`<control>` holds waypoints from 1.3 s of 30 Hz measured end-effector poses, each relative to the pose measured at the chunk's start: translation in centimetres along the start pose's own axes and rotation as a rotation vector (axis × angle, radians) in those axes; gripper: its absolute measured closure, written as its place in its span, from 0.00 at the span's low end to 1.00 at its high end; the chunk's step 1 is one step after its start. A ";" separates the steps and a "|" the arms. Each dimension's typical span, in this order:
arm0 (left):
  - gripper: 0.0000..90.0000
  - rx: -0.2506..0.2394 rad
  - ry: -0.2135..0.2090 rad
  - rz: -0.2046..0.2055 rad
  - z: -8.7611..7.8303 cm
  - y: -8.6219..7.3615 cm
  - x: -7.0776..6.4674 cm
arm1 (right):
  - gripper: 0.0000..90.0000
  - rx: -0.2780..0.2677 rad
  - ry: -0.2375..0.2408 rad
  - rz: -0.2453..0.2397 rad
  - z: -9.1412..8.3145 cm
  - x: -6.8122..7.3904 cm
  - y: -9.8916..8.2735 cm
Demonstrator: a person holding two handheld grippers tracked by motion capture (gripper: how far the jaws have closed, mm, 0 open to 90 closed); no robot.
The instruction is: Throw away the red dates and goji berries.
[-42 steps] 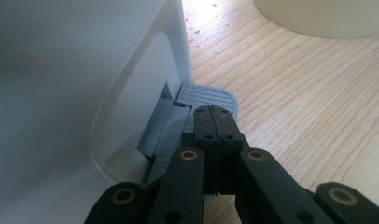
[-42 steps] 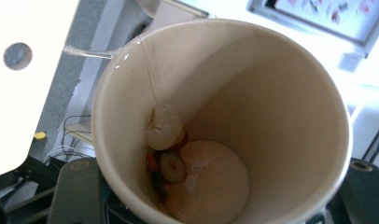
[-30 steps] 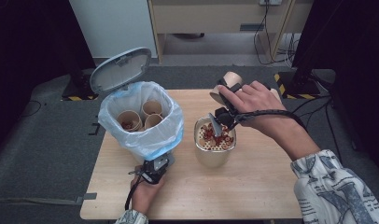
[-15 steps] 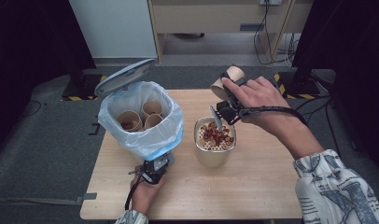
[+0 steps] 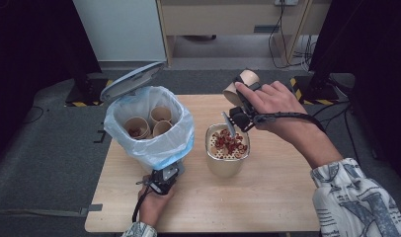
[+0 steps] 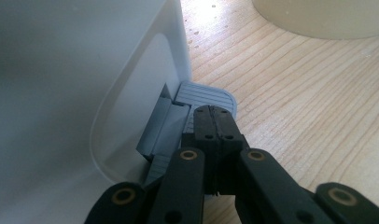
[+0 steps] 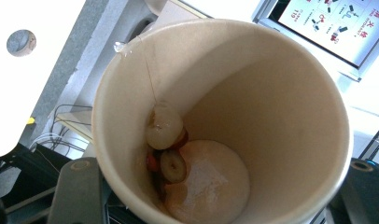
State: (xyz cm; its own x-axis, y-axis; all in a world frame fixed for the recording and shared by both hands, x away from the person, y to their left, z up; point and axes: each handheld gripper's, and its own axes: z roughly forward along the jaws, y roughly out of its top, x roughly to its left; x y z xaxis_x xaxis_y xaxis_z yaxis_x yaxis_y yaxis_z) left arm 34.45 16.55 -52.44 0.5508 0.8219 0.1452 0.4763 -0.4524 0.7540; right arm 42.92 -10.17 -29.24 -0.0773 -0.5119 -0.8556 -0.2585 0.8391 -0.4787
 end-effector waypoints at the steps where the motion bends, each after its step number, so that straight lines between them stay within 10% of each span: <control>1: 0.99 0.000 0.001 -0.001 0.0 0.0 0.0 | 0.37 0.000 -0.001 0.002 0.0 0.0 0.0; 25: 0.99 0.000 0.002 0.000 0.0 0.0 0.0 | 0.37 -0.002 -0.003 0.033 0.0 0.4 -0.2; 30: 0.99 -0.001 0.001 0.000 0.0 0.0 0.0 | 0.37 -0.041 0.031 0.146 0.3 0.9 -0.3; 39: 0.99 -0.001 0.002 -0.003 0.0 0.0 0.0 | 0.37 -0.127 0.143 0.489 1.3 2.9 -1.2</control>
State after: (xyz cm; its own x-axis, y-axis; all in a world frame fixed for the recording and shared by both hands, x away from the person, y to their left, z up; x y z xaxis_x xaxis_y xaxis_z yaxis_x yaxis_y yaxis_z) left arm 34.42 16.53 -52.46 0.5482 0.8239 0.1441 0.4770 -0.4495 0.7552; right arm 44.31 -12.44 -31.39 -0.3470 -0.0932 -0.9332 -0.2735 0.9619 0.0056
